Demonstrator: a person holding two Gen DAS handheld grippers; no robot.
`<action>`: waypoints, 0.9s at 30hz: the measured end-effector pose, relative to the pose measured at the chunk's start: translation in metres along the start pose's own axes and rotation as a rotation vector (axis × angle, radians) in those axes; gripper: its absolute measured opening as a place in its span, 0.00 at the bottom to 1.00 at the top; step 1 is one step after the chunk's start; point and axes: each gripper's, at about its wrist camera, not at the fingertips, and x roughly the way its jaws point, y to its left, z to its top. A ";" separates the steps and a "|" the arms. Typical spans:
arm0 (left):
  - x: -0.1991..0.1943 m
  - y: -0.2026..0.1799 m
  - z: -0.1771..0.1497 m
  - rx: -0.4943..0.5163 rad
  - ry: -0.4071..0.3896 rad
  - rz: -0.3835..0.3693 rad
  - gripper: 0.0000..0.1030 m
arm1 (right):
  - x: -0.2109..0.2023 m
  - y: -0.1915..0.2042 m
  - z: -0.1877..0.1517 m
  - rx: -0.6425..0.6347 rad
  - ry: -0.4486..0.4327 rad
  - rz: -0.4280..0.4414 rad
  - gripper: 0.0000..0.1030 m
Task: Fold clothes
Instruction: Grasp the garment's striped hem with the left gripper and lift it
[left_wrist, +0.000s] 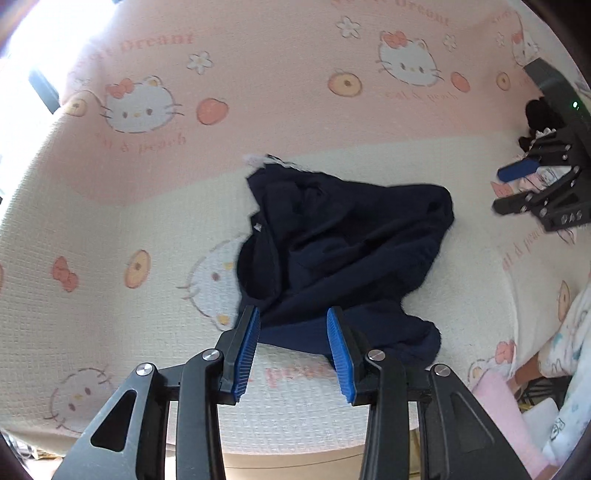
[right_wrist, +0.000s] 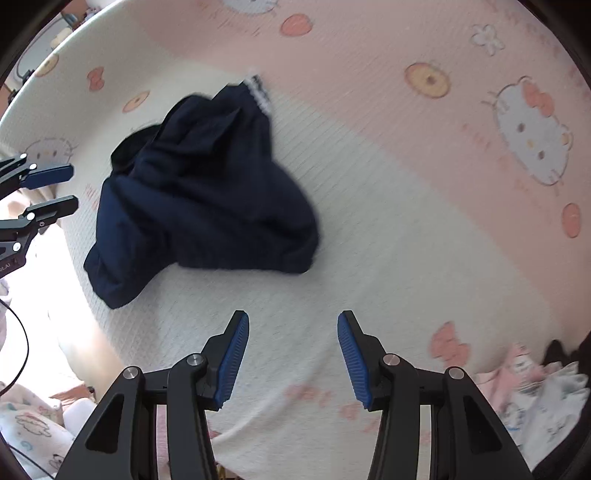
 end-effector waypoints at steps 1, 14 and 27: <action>0.002 -0.002 -0.002 -0.002 0.001 -0.018 0.33 | 0.006 0.006 -0.004 0.003 0.008 0.013 0.48; 0.026 -0.001 -0.028 -0.199 0.088 -0.330 0.33 | 0.017 0.039 -0.017 0.218 -0.090 0.285 0.61; 0.051 0.003 -0.047 -0.388 0.162 -0.431 0.34 | 0.037 0.034 -0.043 0.519 -0.125 0.483 0.66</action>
